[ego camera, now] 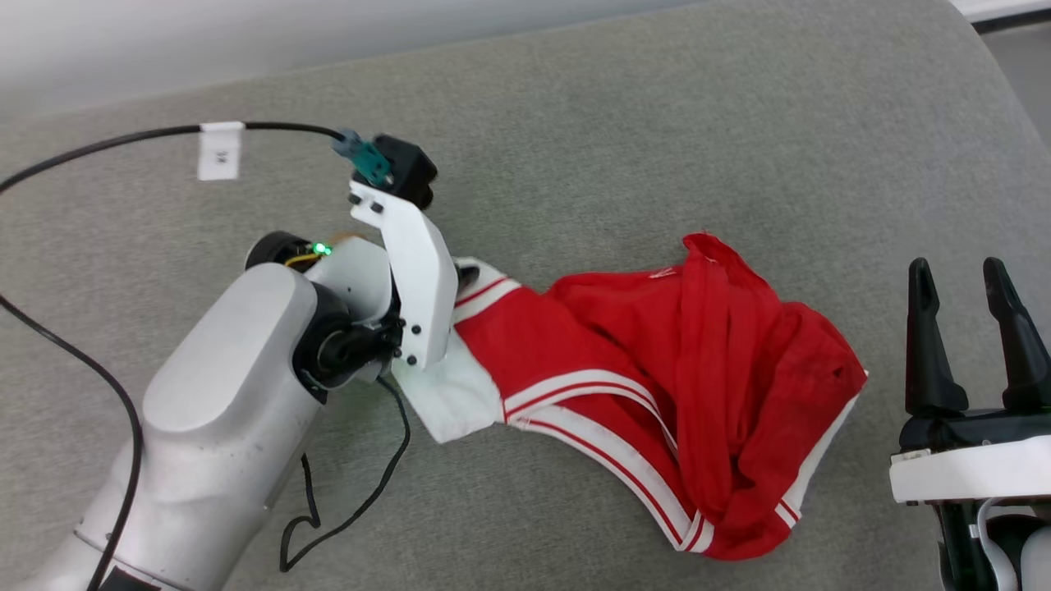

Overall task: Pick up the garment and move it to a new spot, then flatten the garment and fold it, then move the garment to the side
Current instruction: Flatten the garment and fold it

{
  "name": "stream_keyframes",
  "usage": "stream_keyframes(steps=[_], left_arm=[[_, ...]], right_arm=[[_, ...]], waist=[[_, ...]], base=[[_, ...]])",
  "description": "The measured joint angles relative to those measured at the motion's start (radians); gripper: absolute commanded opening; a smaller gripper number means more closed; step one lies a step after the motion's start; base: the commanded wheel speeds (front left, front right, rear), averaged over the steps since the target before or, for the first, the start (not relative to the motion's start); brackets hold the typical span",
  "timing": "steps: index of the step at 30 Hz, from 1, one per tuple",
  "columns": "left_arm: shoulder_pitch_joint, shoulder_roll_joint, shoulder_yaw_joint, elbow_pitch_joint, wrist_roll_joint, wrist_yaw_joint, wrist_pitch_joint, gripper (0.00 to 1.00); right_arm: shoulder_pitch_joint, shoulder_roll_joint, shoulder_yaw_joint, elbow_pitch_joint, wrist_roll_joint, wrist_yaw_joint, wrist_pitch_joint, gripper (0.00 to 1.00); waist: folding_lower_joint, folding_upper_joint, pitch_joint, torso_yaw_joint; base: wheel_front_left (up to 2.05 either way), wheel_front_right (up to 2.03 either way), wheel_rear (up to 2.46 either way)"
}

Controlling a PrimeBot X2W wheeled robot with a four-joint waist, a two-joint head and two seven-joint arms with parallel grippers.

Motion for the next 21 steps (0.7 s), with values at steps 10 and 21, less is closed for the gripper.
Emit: stream_keyframes(steps=[10, 21], left_arm=[[0.052, 0.052, 0.045, -0.180, -0.061, 0.000, -0.217, 0.00], [0.466, 0.179, 0.054, -0.391, -0.076, 0.069, -0.331, 0.00]], right_arm=[[0.009, -0.035, -0.036, 0.003, -0.002, 0.000, 0.049, 1.00], [0.039, -0.060, -0.043, 0.009, 0.004, 0.000, 0.090, 1.00]], waist=[[-0.0001, 0.0000, -0.065, 0.103], [-0.0001, 0.0000, -0.141, 0.249]], base=[[0.00, 0.00, 0.00], [0.00, 0.00, 0.00]])
